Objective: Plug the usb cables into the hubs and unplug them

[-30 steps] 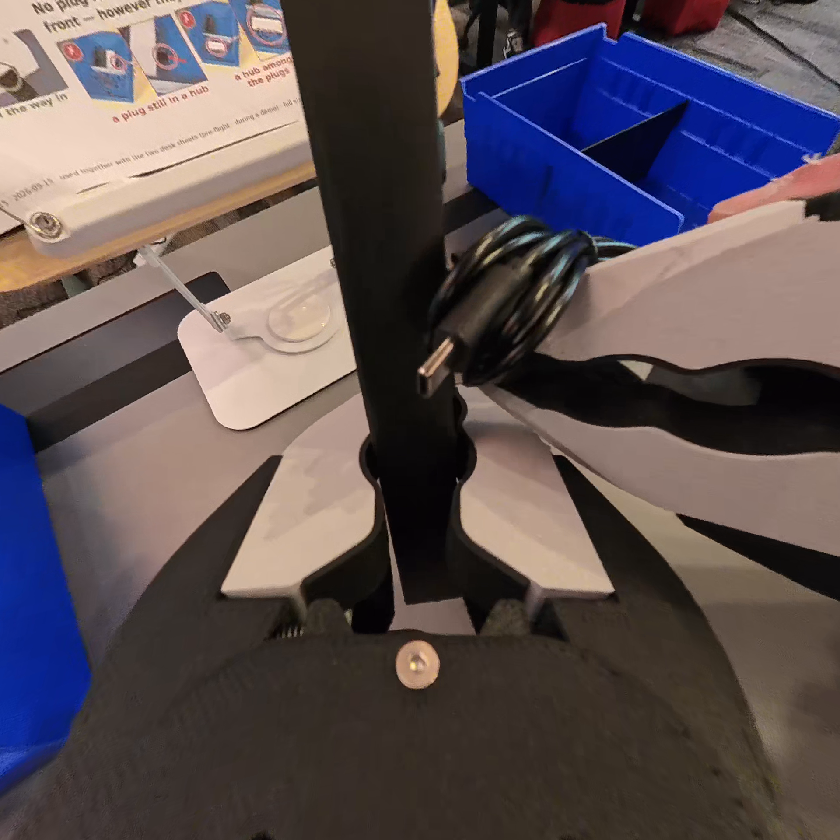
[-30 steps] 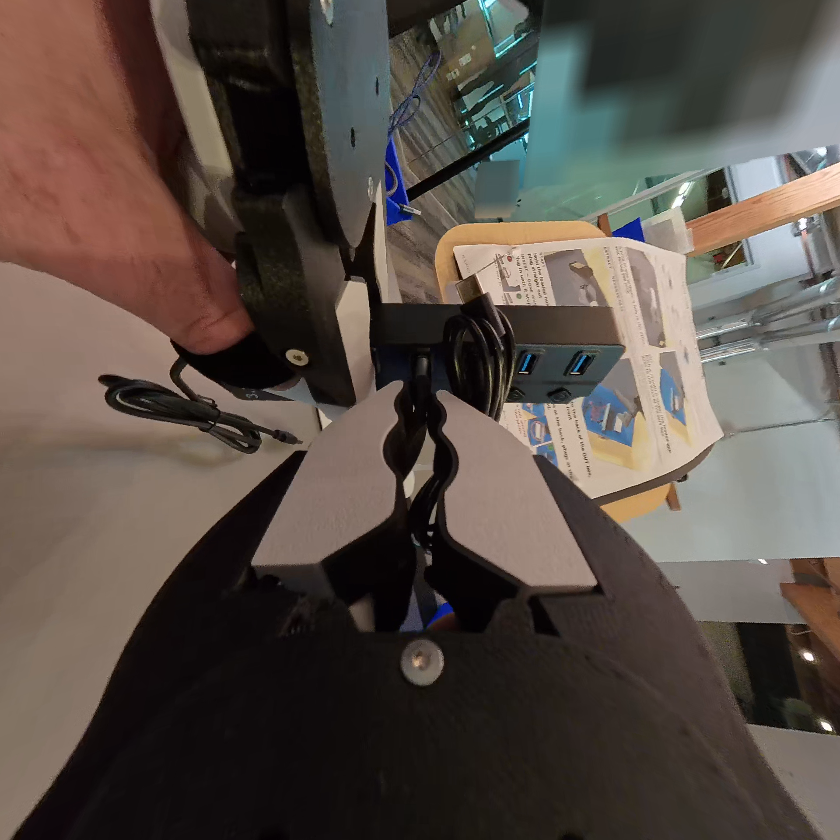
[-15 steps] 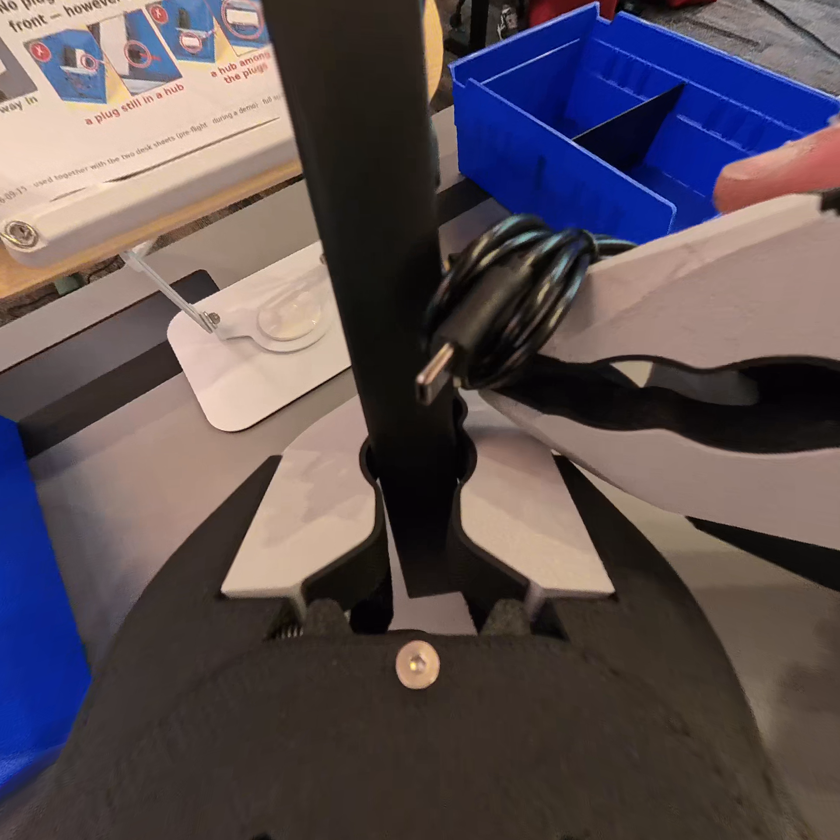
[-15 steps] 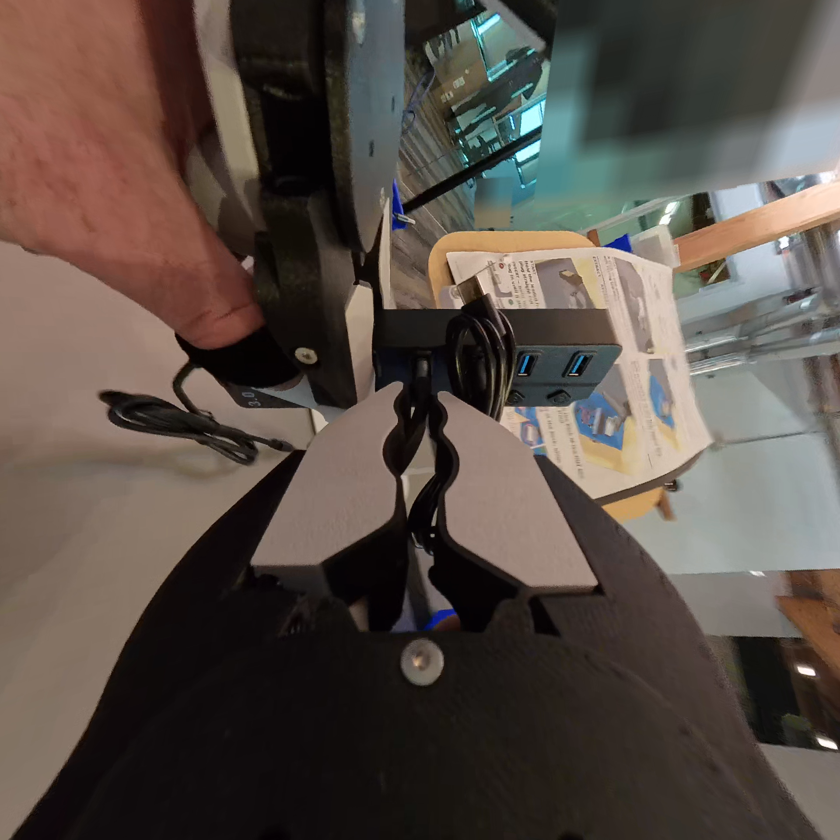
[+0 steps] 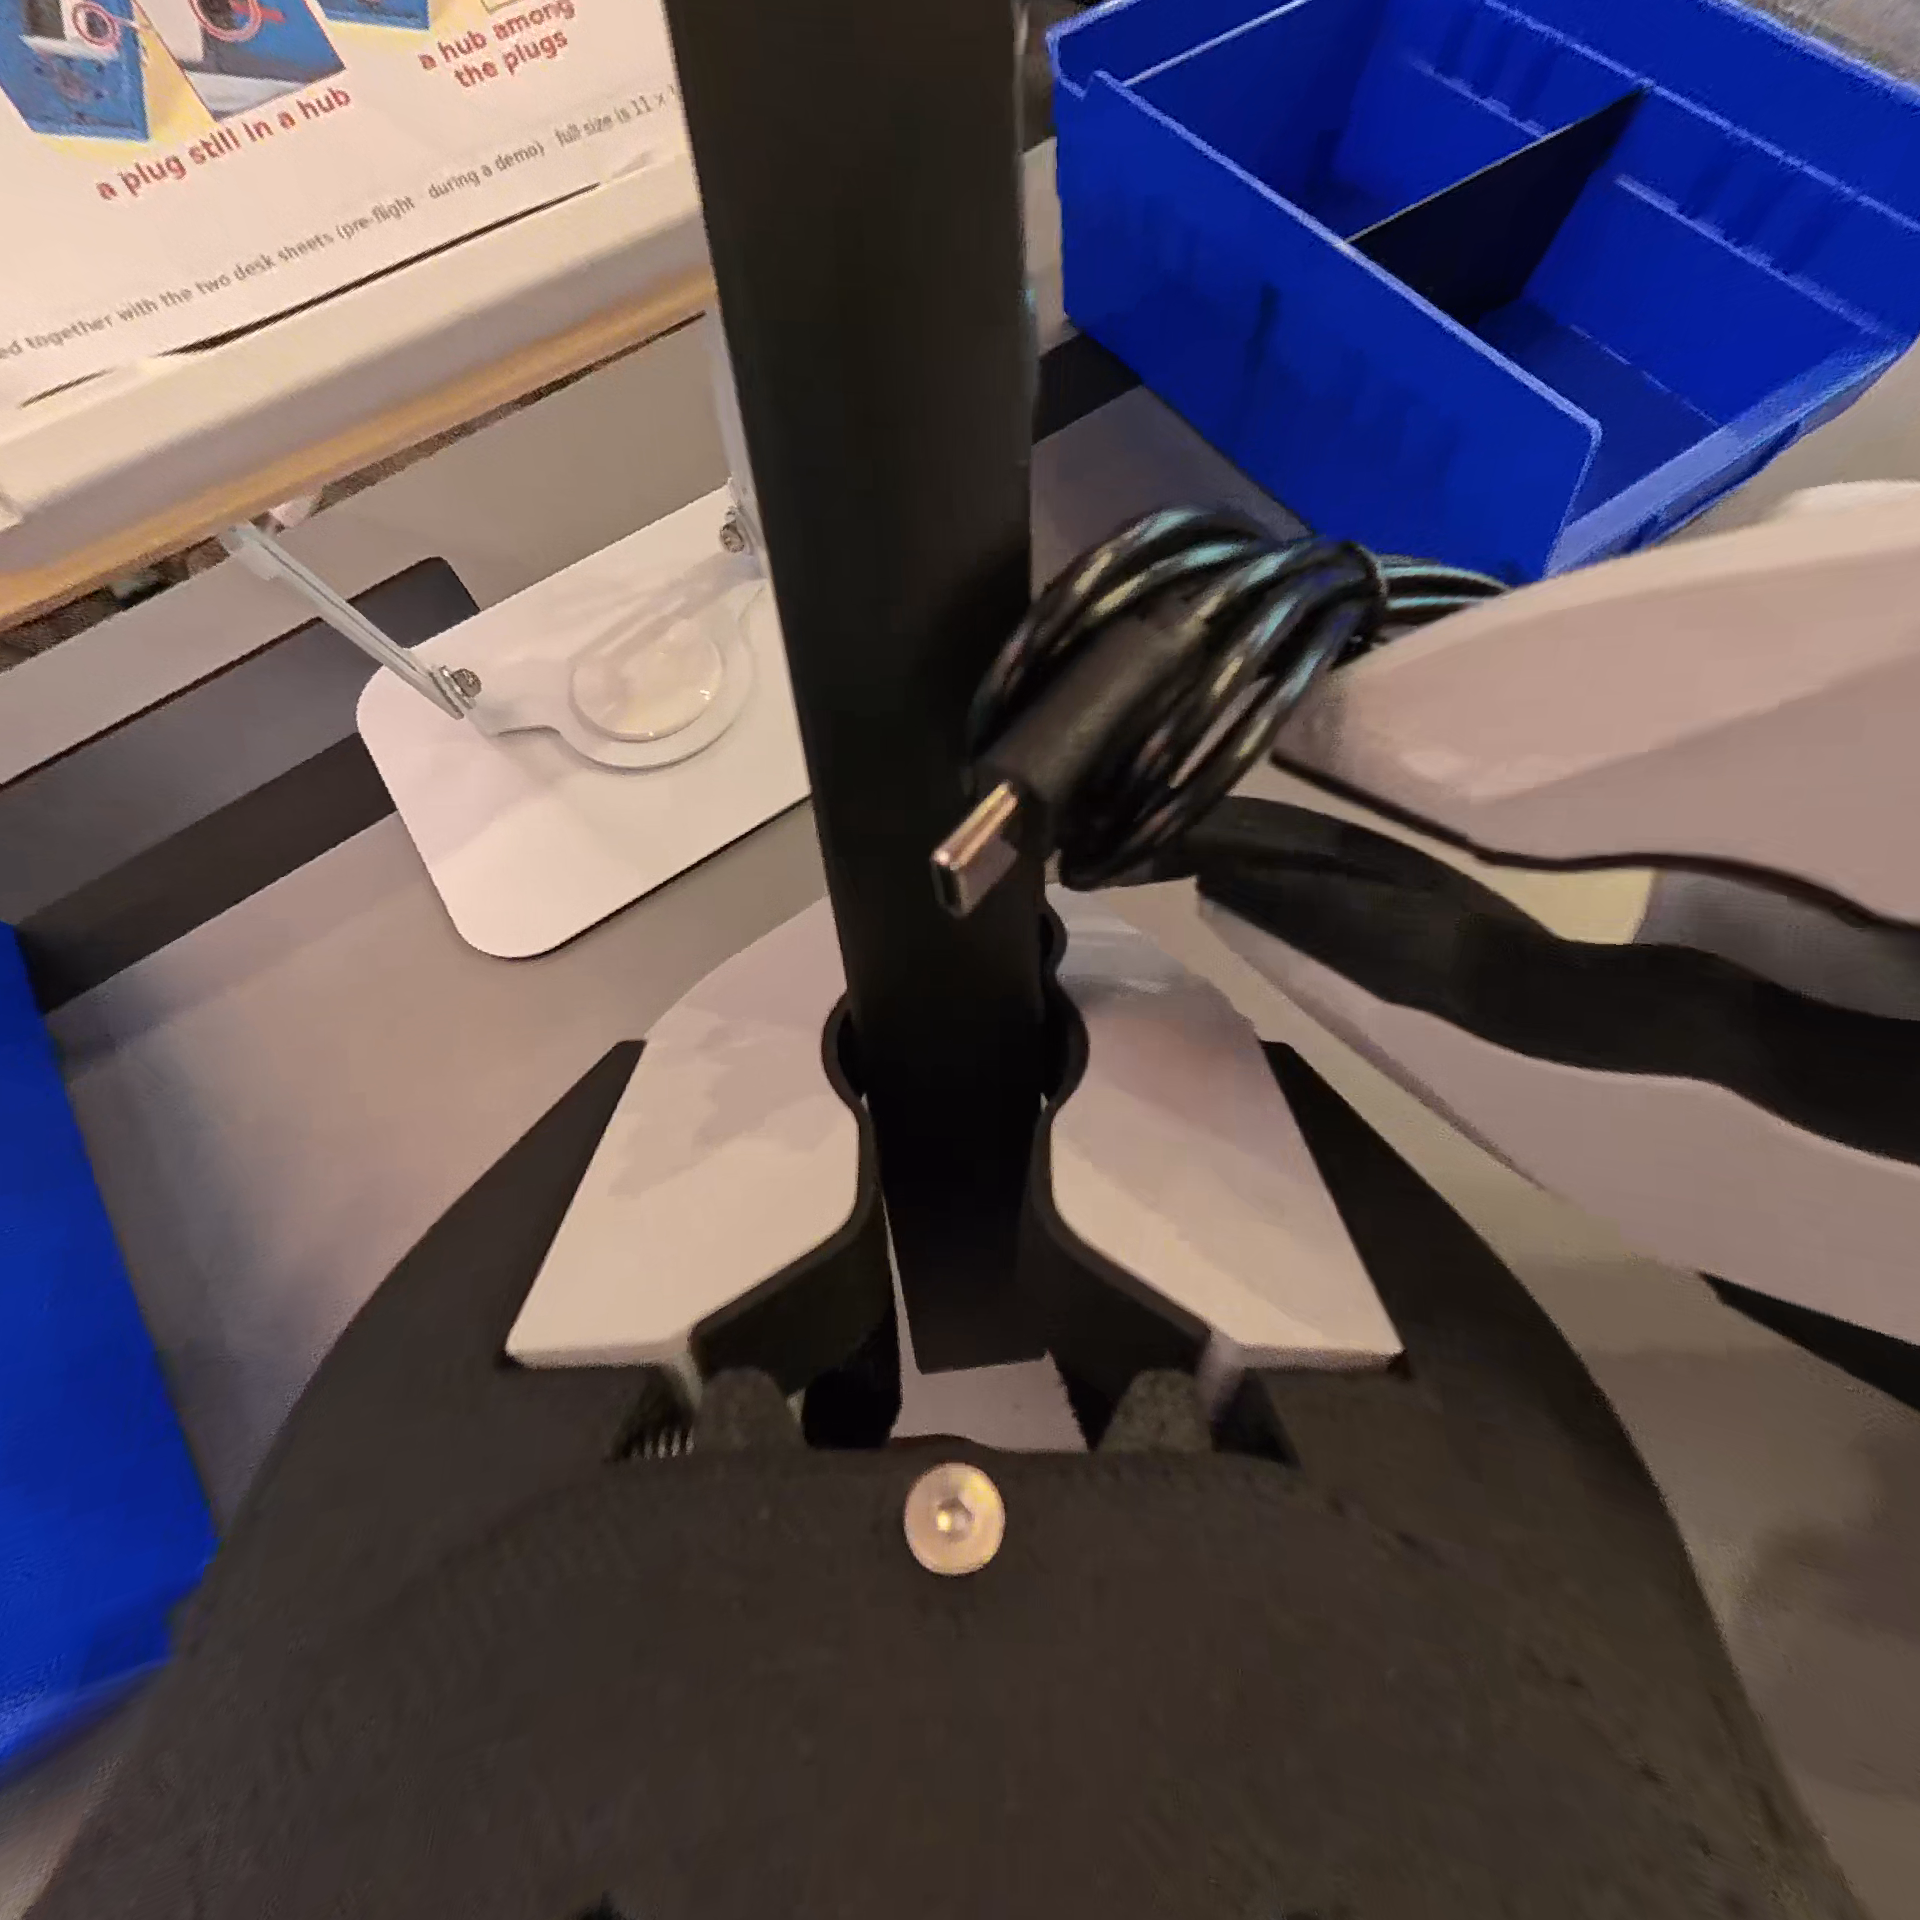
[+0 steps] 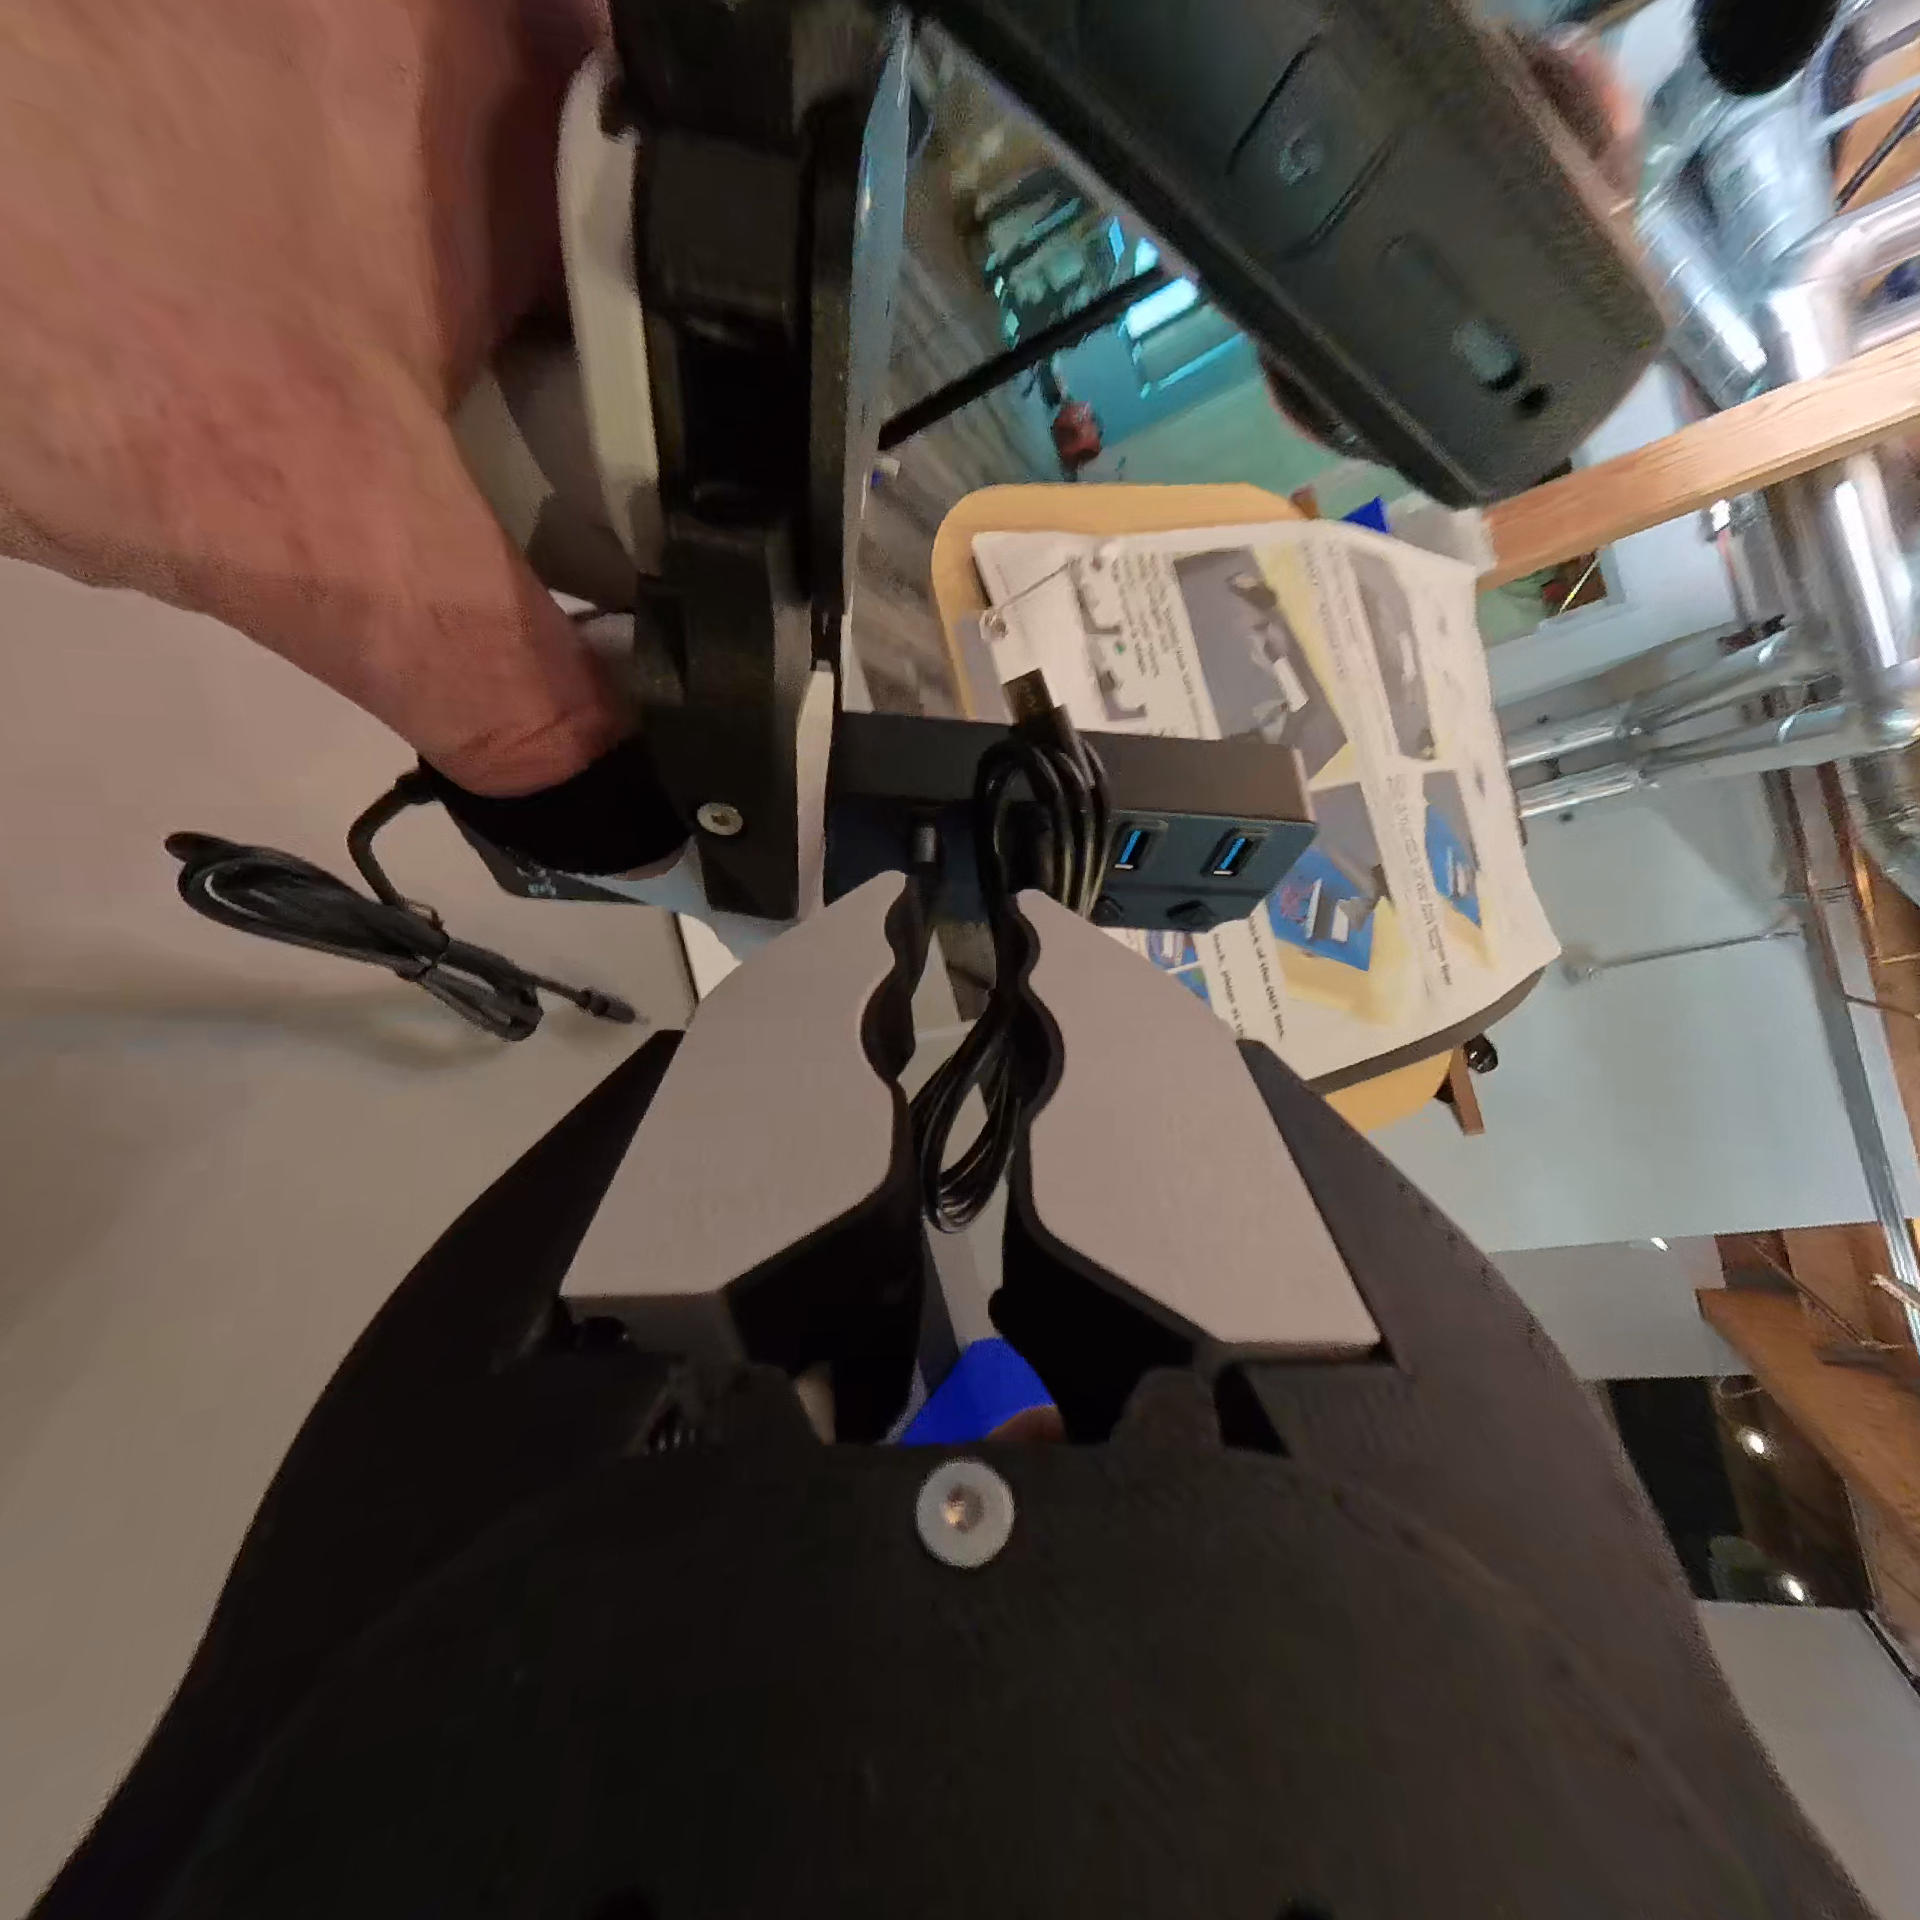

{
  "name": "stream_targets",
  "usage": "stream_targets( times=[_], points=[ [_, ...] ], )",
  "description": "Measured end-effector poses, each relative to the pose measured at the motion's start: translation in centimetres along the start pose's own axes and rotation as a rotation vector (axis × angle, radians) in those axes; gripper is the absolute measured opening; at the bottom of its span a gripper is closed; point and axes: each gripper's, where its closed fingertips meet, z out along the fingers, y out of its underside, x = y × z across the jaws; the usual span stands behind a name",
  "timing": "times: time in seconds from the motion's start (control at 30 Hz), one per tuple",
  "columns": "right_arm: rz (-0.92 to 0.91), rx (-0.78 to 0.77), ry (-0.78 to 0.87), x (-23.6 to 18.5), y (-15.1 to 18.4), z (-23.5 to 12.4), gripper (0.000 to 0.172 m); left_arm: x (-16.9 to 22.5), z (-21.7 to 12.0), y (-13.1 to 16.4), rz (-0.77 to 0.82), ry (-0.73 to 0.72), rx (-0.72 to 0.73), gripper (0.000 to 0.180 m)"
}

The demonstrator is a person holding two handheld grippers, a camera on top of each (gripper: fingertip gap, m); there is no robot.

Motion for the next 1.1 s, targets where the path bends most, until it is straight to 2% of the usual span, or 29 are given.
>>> stream_targets(
  times=[0.13, 0.37, 0.5, 0.6, 0.83, 1.1],
  points=[
    [-0.011, -0.043, -0.066, -0.8, 0.9, 0.8, 0.011, 0.2, 0.1, -0.1, 0.035, -0.028, -0.005, 0.026],
    [-0.051, -0.062, -0.016, -0.3, 1.0, 1.0, 0.006, 0.2, 0.2, -0.5, 0.045, -0.034, -0.015, 0.026],
    [-0.005, -0.128, -0.086, -0.8, 1.6, 1.2, 0.006, 0.1, 0.7, 0.0, 0.066, -0.069, -0.035, 0.026],
    [-0.018, -0.175, -0.123, -1.2, 2.1, 1.7, 0.005, -0.4, 1.2, 0.2, 0.033, -0.071, -0.031, 0.026],
    [-0.056, -0.24, -0.095, -1.5, 2.7, 2.4, 0.005, -0.9, 2.9, 0.0, -0.038, -0.022, 0.057, 0.026],
    [-0.019, -0.208, -0.092, -1.4, 3.2, 2.9, 0.004, -1.1, 3.3, -0.4, -0.091, -0.002, 0.102, 0.026]
  ],
)
